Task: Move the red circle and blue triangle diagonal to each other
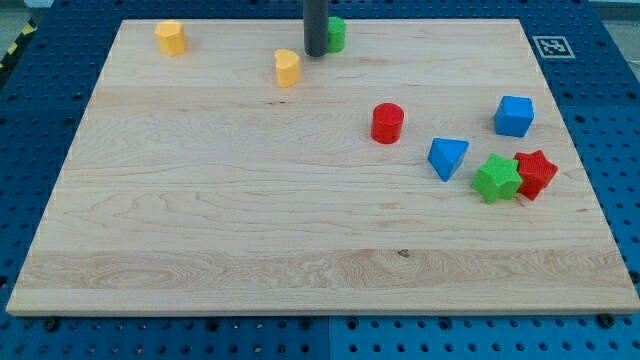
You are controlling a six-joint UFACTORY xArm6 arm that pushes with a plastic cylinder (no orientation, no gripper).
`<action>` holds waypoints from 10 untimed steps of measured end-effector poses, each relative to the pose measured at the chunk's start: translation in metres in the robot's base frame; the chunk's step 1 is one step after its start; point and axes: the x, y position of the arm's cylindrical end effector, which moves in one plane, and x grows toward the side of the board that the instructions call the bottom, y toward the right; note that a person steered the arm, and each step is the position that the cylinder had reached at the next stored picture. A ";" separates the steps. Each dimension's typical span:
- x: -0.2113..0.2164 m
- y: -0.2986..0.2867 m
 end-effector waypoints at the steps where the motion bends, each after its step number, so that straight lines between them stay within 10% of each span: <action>1: -0.004 0.000; 10: 0.077 0.100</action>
